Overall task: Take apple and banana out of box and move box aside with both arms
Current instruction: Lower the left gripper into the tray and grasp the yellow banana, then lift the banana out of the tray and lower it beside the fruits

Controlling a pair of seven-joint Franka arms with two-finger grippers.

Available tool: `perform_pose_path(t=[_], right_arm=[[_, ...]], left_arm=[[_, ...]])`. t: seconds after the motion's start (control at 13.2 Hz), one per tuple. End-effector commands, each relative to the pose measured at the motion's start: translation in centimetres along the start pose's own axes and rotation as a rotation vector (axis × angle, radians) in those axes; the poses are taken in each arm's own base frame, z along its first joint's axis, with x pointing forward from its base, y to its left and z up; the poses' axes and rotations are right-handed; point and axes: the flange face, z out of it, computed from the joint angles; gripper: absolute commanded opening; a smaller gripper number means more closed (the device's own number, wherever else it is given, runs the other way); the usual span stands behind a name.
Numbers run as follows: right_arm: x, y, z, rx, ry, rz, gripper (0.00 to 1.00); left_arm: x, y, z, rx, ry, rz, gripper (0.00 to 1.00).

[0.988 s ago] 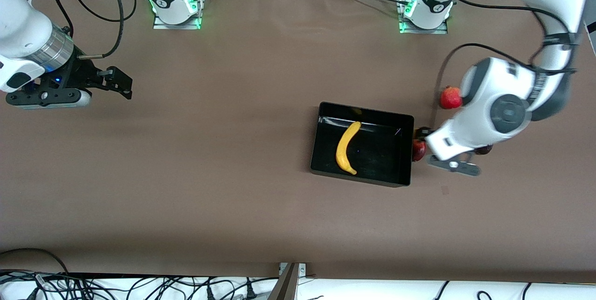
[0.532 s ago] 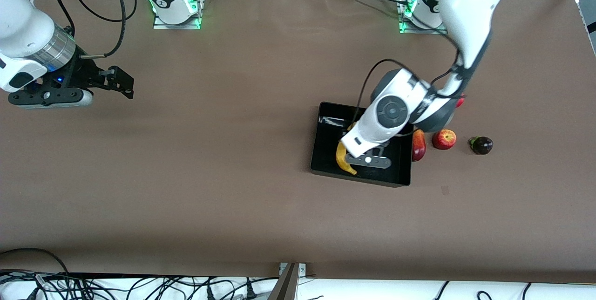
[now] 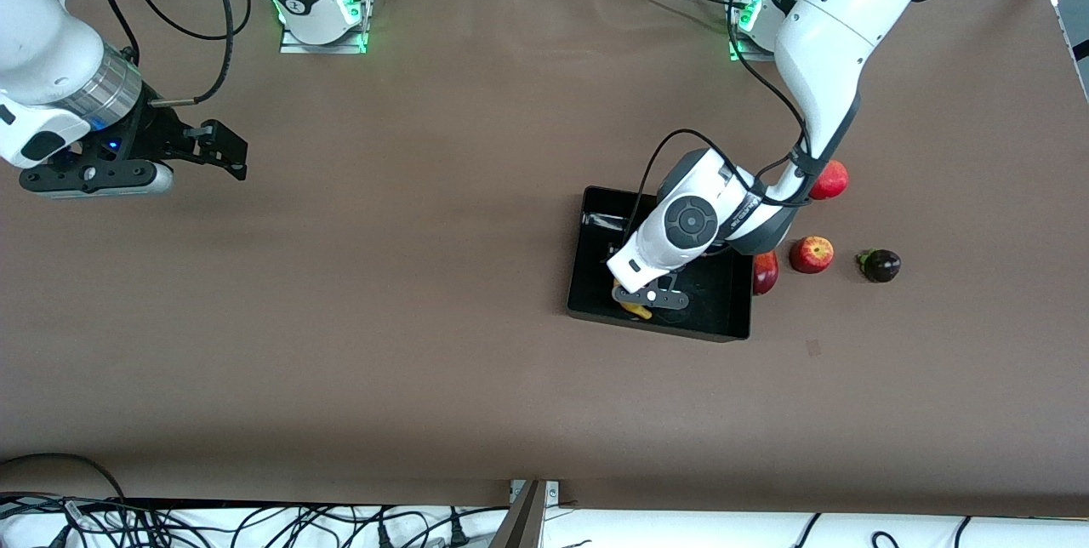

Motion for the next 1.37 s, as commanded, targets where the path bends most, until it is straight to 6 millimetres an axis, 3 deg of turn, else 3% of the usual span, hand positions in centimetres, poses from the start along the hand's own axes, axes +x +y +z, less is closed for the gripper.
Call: perform_pose_path(t=[0.0,0.08,0.23,0.38,0.68,0.84,0.91,0.99,1.14,1.22,1.29], right_arm=[[-0.1,-0.1,-0.4,-0.002,0.008,-0.013,1.00],[-0.1,-0.1,-0.4,-0.002,0.008,-0.013,1.00],[-0.1,-0.1,-0.4,-0.002,0.008,-0.013,1.00],[-0.1,-0.1,-0.4,-0.002,0.008,-0.013,1.00],[-0.1,-0.1,-0.4,-0.003,0.007,-0.013,1.00],[-0.1,-0.2,-0.4,-0.005,0.009,-0.015,1.00],[-0.1,-0.2,-0.4,-0.005,0.009,-0.016,1.00],[-0.1,-0.1,-0.4,-0.009,0.007,-0.015,1.00],[0.0,0.4,-0.2,-0.011,0.008,-0.008,1.00],[0.7,0.6,0.6,-0.012,0.008,-0.004,1.00],[1.0,0.6,1.2,-0.009,0.001,-0.003,1.00]], left_arm=[[-0.2,0.0,0.3,0.016,0.008,-0.003,0.37],[-0.2,-0.1,0.3,0.018,0.003,-0.006,0.01],[0.2,-0.7,-0.8,0.018,0.015,-0.013,0.00],[0.6,-2.0,-4.2,0.050,-0.004,-0.030,0.00],[1.1,-4.5,-12.9,0.102,-0.026,-0.076,0.00],[1.4,-6.7,-15.2,0.129,-0.046,-0.094,0.00],[1.7,-8.3,-16.0,0.133,-0.054,-0.088,0.00],[2.4,-11.3,-16.3,0.129,-0.063,-0.067,0.00],[4.0,-20.2,-16.5,0.145,-0.068,0.065,0.00],[4.6,-24.1,-15.2,0.159,-0.077,0.157,0.00],[4.9,-26.3,-14.4,0.154,-0.064,0.218,0.00]])
